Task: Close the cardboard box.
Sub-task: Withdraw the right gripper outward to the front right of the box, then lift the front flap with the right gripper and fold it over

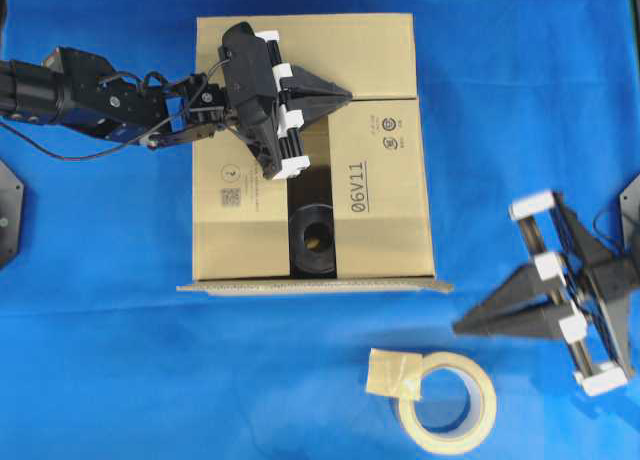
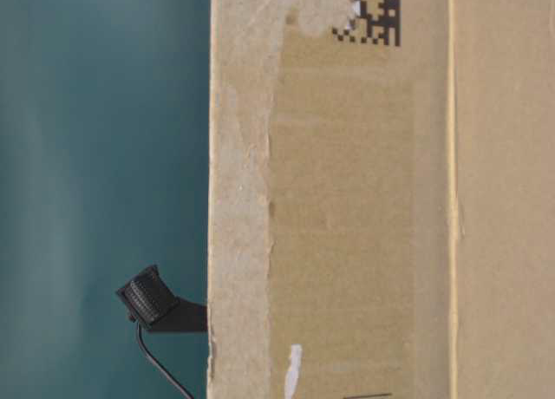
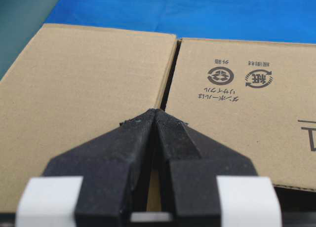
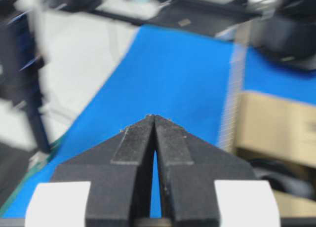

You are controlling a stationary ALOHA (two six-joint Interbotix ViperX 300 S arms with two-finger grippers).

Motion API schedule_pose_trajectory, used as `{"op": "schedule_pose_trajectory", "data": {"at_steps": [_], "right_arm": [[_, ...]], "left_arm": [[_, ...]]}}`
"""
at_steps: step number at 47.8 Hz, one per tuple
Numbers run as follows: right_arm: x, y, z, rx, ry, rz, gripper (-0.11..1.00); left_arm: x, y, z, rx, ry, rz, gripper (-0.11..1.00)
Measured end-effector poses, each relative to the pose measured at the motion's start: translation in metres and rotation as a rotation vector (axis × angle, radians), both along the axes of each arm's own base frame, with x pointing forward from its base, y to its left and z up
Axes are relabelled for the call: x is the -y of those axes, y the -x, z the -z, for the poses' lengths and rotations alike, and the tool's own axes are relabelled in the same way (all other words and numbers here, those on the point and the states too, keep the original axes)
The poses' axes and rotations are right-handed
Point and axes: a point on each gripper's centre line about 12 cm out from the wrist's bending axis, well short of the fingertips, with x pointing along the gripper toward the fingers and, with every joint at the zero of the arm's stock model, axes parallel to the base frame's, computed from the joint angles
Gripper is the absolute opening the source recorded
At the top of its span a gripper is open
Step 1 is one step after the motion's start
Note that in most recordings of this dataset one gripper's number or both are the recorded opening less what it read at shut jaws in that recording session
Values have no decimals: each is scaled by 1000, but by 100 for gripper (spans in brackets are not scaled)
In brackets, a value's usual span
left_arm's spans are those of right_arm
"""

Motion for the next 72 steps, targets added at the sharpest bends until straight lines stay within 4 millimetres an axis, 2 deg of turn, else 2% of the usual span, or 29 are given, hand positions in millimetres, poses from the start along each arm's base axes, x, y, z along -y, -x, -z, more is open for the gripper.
{"op": "schedule_pose_trajectory", "data": {"at_steps": [11, 17, 24, 31, 51, 61, 72], "right_arm": [[-10, -4, 39, -74, 34, -23, 0], [-12, -9, 47, -84, 40, -20, 0], [-11, -9, 48, -81, 44, -19, 0], [5, -15, 48, -81, 44, 37, 0], [79, -30, 54, -133, 35, 292, 0], [96, -33, 72, -206, 46, 346, 0], [97, -40, 98, -289, 58, 351, 0]], "left_arm": [[1, 0, 0, -1, 0, 2, 0], [0, 0, 0, 0, 4, -2, 0], [1, 0, 1, -1, 6, 0, 0], [1, 0, 1, -1, 7, -1, 0], [2, 0, 1, 0, 11, 2, 0], [3, -1, 0, 1, 9, 4, 0], [4, -1, 0, 1, 10, 6, 0]]}}
